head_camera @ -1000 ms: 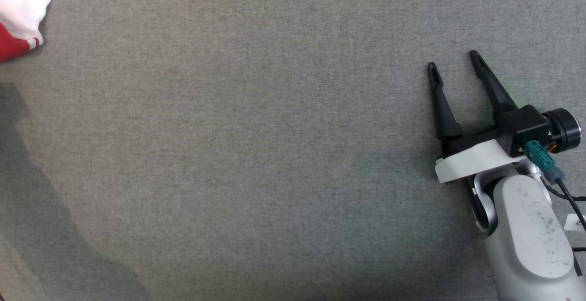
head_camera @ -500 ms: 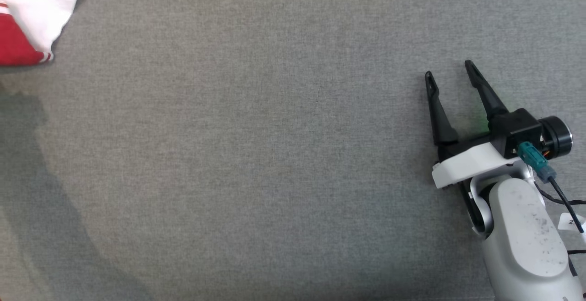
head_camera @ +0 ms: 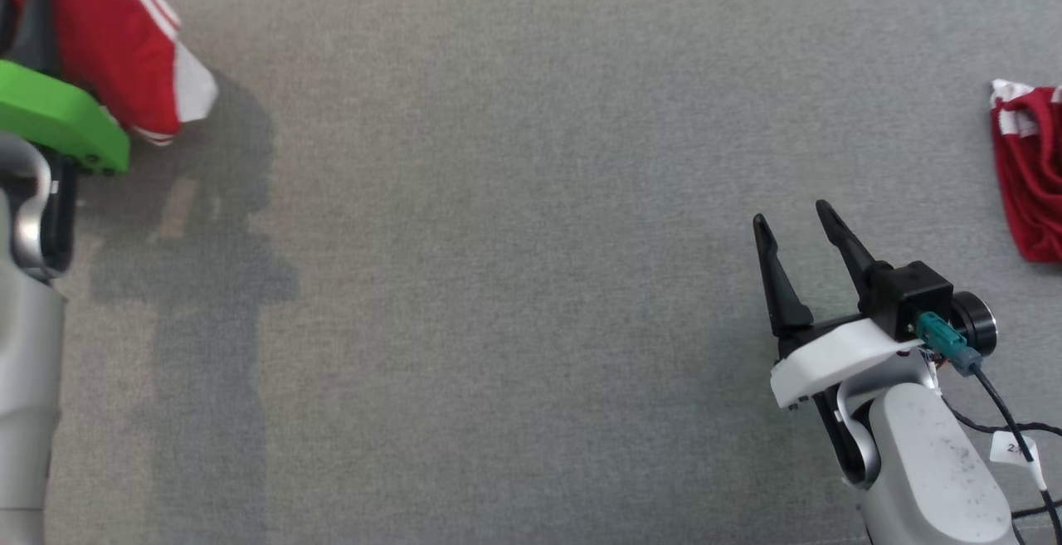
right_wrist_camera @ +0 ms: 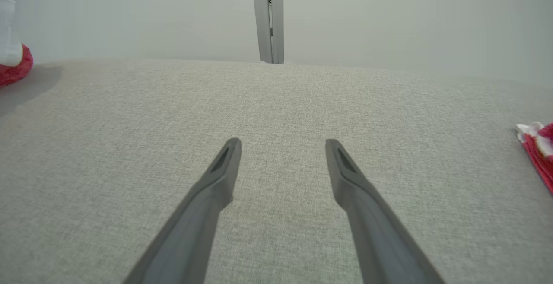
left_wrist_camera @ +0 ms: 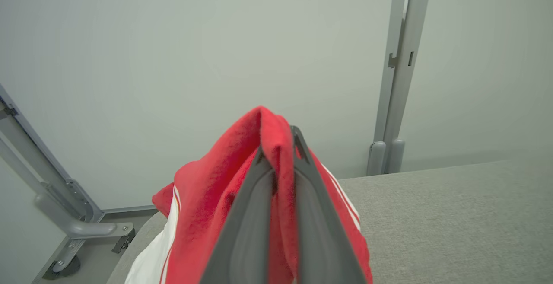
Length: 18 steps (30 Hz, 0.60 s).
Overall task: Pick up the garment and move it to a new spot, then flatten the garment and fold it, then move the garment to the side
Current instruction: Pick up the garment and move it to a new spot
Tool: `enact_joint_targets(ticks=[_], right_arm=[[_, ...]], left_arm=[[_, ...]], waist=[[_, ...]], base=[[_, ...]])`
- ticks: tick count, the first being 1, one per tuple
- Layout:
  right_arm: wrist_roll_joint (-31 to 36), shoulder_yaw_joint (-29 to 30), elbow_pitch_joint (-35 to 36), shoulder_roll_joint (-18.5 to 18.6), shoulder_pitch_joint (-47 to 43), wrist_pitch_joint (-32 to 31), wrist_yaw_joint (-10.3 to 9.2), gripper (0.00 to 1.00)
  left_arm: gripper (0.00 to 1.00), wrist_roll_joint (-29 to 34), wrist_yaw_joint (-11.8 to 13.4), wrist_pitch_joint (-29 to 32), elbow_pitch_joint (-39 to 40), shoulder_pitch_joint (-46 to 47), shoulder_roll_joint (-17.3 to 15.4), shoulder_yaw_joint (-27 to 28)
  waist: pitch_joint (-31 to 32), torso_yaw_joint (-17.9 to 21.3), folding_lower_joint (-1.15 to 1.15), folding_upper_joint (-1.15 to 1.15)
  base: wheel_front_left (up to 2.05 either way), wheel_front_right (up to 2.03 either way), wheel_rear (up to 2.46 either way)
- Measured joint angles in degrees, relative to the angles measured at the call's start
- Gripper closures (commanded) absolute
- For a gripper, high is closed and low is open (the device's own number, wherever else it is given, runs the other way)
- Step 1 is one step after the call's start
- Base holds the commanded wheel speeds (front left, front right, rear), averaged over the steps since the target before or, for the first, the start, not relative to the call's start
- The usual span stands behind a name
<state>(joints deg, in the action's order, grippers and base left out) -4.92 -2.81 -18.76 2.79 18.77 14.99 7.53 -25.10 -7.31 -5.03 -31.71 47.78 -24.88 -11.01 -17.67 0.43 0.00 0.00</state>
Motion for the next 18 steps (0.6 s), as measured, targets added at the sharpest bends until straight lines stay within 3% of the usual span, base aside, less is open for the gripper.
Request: enact_joint_targets(ticks=[5, 9, 18], right_arm=[[-1.29, 0.45, -0.23, -0.01, -2.13, 0.00, 0.00, 0.00], [-1.71, 1.91, -0.09, 0.00, -3.91, 0.00, 0.00, 0.00], [-3.09, 2.41, 0.66, 0.03, -4.98, 0.00, 0.00, 0.00]], left_arm=[[1.00, 0.02, -0.01, 2.87, 7.50, -0.22, 3.12, -6.77], [1.00, -0.89, -0.01, 3.79, 12.77, 0.40, 7.72, -12.14], [1.00, -6.87, -0.08, 0.05, 16.17, 2.69, 17.71, -23.32]], waist=[[5.19, 2.41, 0.00, 0.00], [8.19, 5.27, 0.00, 0.00], [10.87, 11.70, 0.00, -0.01]], base=[[0.00, 0.00, 0.00], [0.00, 0.00, 0.00], [0.00, 0.00, 0.00]])
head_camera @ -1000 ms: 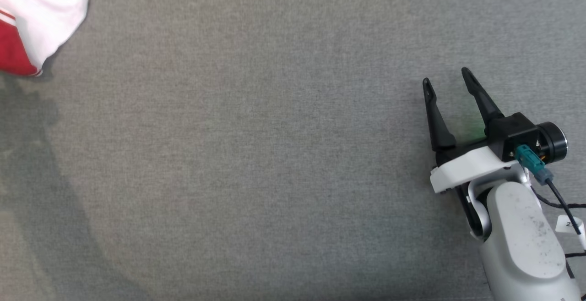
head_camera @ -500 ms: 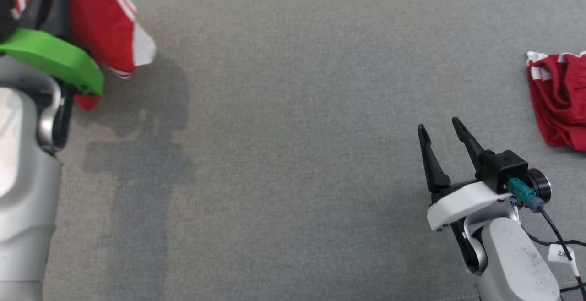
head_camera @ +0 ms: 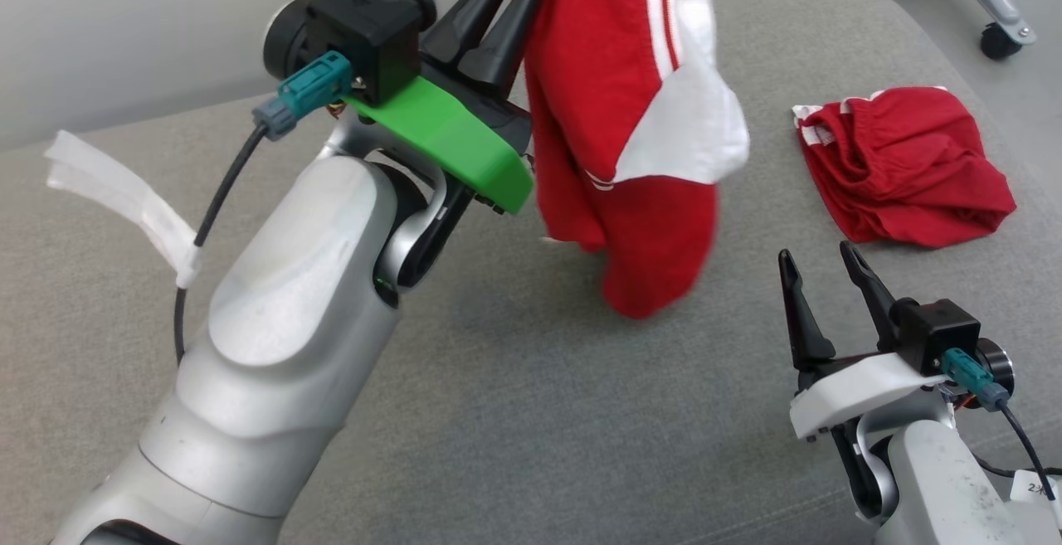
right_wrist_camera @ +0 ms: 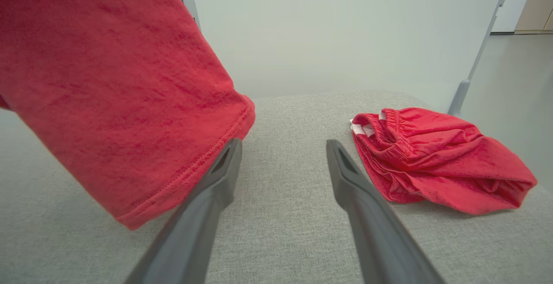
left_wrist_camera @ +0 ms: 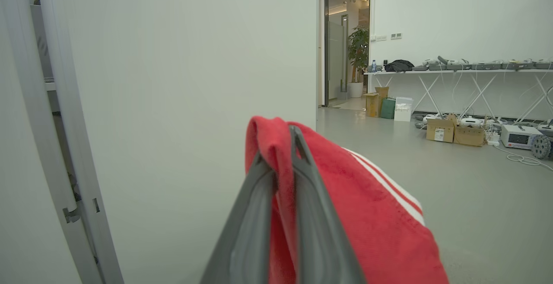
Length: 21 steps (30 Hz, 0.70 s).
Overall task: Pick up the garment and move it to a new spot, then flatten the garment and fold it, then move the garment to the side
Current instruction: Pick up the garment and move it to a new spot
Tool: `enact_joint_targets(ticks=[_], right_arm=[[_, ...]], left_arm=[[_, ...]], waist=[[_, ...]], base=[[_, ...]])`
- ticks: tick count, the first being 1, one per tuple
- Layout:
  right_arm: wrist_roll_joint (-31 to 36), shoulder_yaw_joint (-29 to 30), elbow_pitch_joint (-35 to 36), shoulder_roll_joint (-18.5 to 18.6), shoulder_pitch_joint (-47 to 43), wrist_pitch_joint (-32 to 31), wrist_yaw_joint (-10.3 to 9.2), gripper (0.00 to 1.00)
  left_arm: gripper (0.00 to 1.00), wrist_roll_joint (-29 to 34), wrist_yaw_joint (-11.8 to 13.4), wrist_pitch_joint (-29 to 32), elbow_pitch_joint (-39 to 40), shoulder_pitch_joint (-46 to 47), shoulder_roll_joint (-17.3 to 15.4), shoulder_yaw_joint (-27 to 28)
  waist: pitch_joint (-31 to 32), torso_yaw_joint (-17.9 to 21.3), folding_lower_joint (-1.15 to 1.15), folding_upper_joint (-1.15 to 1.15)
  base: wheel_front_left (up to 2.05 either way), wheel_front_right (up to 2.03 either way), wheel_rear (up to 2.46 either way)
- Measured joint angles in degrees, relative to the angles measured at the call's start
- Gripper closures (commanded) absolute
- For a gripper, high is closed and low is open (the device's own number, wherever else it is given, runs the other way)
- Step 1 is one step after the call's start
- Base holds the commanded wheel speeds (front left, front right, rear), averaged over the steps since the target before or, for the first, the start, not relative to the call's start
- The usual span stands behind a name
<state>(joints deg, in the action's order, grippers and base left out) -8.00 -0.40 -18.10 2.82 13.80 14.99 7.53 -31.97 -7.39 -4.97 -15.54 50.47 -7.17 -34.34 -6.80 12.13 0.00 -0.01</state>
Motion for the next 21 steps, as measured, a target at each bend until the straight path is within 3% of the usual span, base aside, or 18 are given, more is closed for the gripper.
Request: enact_joint_targets(ticks=[6, 14, 21], right_arm=[[-1.05, -0.46, 0.88, -0.01, 0.54, 0.00, 0.00, 0.00], [-1.65, -0.02, 2.20, -0.01, 2.44, 0.00, 0.00, 0.00], [-1.61, 0.37, 2.97, -0.01, 3.91, 0.00, 0.00, 0.00]], left_arm=[[1.00, -0.76, 0.01, -3.48, -5.78, -0.20, 0.77, -0.62], [1.00, -0.79, 1.96, -7.10, -21.06, -5.85, -4.57, 1.75], [1.00, -1.79, 3.27, -9.23, -28.51, -6.60, -7.13, 5.31]], waist=[[-1.58, 2.20, 0.00, 0.00], [-7.43, 2.60, 0.00, 0.00], [-11.35, 2.26, 0.00, 0.00]], base=[[0.00, 0.00, 0.00], [0.00, 0.00, 0.00], [0.00, 0.00, 0.00]])
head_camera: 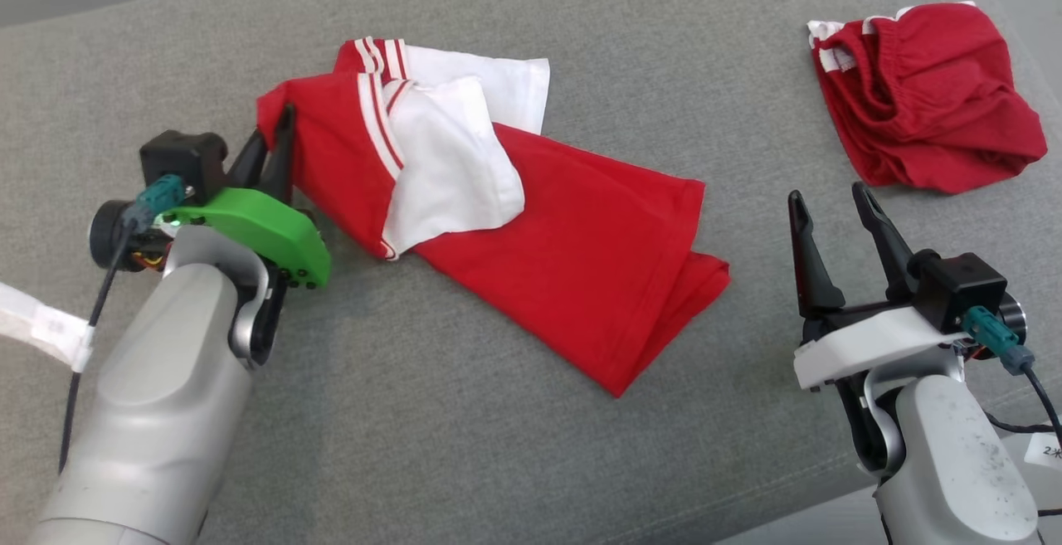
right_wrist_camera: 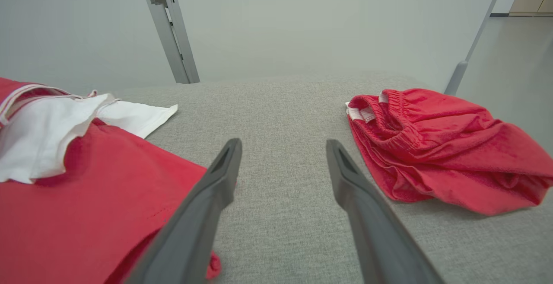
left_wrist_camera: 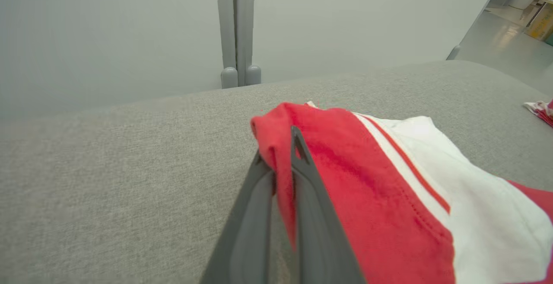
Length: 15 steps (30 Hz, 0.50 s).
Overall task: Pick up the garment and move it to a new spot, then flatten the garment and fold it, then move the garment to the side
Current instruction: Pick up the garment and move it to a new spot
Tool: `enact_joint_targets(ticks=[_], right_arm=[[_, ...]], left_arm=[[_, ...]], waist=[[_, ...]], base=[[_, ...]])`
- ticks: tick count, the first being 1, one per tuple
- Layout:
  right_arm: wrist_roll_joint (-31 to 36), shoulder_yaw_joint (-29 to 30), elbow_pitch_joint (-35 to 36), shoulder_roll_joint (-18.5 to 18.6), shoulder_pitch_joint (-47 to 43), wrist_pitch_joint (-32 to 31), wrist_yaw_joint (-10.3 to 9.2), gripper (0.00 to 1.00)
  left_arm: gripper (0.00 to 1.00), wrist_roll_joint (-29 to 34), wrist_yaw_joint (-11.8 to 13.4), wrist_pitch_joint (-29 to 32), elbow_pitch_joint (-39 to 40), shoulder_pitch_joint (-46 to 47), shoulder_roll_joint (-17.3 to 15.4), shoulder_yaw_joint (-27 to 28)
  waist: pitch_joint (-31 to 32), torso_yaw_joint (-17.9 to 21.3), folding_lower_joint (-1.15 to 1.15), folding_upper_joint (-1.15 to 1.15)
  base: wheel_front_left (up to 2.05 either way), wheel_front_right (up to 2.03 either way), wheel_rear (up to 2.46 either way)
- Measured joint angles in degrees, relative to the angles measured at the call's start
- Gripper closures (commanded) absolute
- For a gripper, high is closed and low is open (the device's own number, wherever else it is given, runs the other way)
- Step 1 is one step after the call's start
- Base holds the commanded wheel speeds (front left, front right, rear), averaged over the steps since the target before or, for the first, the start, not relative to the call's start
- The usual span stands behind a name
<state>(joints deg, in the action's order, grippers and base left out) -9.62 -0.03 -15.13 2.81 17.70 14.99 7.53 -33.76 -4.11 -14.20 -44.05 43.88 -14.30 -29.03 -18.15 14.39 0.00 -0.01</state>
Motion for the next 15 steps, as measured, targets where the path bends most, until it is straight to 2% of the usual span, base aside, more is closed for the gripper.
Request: enact_joint_targets(ticks=[3, 4, 6, 7, 15], right_arm=[[0.09, 0.01, 0.14, 0.00, 0.68, 0.01, 0.00, 0.00], [0.10, 0.03, 0.16, -0.01, 0.75, 0.00, 0.00, 0.00], [0.20, -0.04, 0.08, 0.00, 0.80, 0.00, 0.00, 0.00], [0.33, -0.08, 0.03, 0.00, 0.88, 0.00, 0.00, 0.00], [1.68, 0.45, -0.10, -0.01, 1.58, 0.01, 0.00, 0.00]], left_arm=[[1.00, -0.46, 0.12, -0.48, -2.16, 0.33, -0.54, 1.44], [0.93, -0.52, 0.12, -0.49, -2.63, 0.47, -0.59, 1.59], [0.45, -0.29, 0.08, -0.57, -3.24, 0.93, -0.64, 1.79], [0.00, 0.02, 0.08, -0.58, -3.31, 1.24, -0.67, 2.12], [0.00, 2.27, -0.11, -0.85, 1.16, 0.19, -0.77, 6.09]], waist=[[-1.31, -0.26, 0.00, 0.00], [-1.58, -0.35, 0.00, 0.00], [-2.05, -0.68, 0.00, 0.00], [-2.17, -0.89, 0.00, 0.00], [-1.26, -2.59, 0.00, 0.00]], base=[[0.00, 0.00, 0.00], [0.00, 0.00, 0.00], [0.00, 0.00, 0.00], [0.00, 0.00, 0.00], [0.00, 0.00, 0.00]])
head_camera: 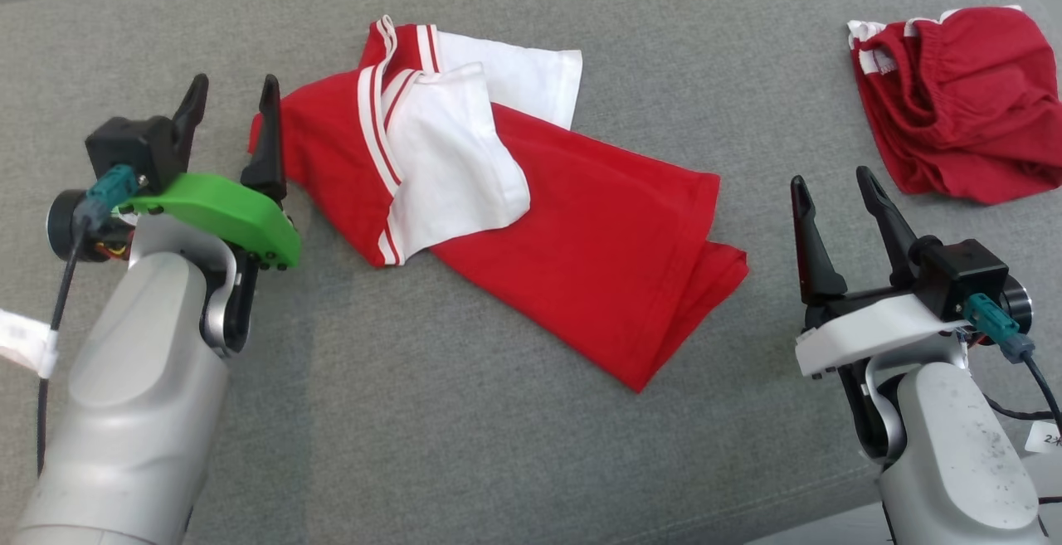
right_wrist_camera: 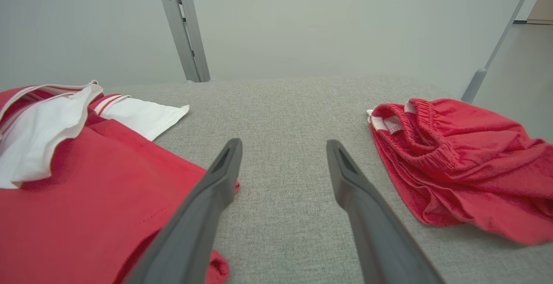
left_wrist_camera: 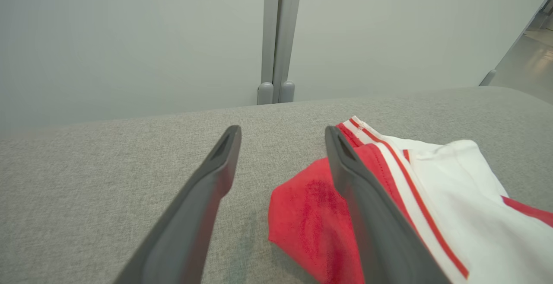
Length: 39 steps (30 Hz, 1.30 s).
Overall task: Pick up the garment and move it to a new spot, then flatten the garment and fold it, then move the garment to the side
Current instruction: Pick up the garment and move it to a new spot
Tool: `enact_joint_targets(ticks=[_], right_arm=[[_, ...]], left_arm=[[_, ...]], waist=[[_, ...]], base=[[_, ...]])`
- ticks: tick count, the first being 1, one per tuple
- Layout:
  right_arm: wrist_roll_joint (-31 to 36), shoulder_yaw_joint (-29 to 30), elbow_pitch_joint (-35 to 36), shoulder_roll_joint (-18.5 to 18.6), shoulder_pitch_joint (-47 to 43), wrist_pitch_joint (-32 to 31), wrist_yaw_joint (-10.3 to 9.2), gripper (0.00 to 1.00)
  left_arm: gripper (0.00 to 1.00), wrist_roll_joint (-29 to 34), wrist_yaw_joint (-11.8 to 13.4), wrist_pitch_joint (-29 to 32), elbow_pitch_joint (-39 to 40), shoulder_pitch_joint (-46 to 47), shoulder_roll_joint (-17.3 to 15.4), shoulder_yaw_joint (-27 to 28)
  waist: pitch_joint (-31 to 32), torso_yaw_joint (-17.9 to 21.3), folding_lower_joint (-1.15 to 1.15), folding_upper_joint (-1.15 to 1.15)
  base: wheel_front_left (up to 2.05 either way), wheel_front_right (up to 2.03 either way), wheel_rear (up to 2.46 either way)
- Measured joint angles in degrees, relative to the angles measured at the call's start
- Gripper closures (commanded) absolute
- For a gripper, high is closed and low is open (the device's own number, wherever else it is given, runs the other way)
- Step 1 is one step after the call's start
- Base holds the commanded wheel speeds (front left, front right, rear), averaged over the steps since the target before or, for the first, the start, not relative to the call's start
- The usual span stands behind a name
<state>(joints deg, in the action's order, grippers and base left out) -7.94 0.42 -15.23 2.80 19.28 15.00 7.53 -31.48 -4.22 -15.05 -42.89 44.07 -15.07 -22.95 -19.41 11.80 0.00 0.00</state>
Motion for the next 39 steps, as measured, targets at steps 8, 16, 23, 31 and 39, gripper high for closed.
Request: enact_joint_targets(ticks=[8, 16, 23, 31, 39], right_arm=[[2.22, 0.53, -0.45, -0.01, -1.09, 0.00, 0.00, 0.00], [3.34, 1.66, -0.80, 0.00, -3.31, 0.00, 0.00, 0.00], [3.02, 1.65, -1.25, 0.00, -6.16, 0.00, 0.00, 0.00], [0.70, 0.49, -1.69, -0.03, -10.57, 0.00, 0.00, 0.00], [-0.73, 0.37, -1.75, -0.01, -13.96, 0.00, 0.00, 0.00]], left_arm=[[0.00, 4.03, 0.02, -0.09, 9.40, -9.77, 1.60, 4.76], [0.00, 7.91, 0.73, -0.08, 16.38, -21.03, 4.00, 8.89], [0.00, 9.61, 0.79, -0.08, 21.42, -30.05, 6.83, 12.98], [0.00, 10.37, 0.75, -0.09, 26.43, -40.72, 10.15, 16.35], [0.00, 10.98, 0.44, -0.09, 28.61, -46.23, 11.71, 17.04]], waist=[[3.93, -2.35, 0.00, 0.00], [8.90, -5.52, 0.00, 0.00], [13.38, -8.29, 0.00, 0.00], [17.93, -10.43, 0.00, 0.00], [19.79, -11.62, 0.00, 0.00]], base=[[0.00, 0.00, 0.00], [0.00, 0.00, 0.00], [0.00, 0.00, 0.00], [0.00, 0.00, 0.00], [0.00, 0.00, 0.00]])
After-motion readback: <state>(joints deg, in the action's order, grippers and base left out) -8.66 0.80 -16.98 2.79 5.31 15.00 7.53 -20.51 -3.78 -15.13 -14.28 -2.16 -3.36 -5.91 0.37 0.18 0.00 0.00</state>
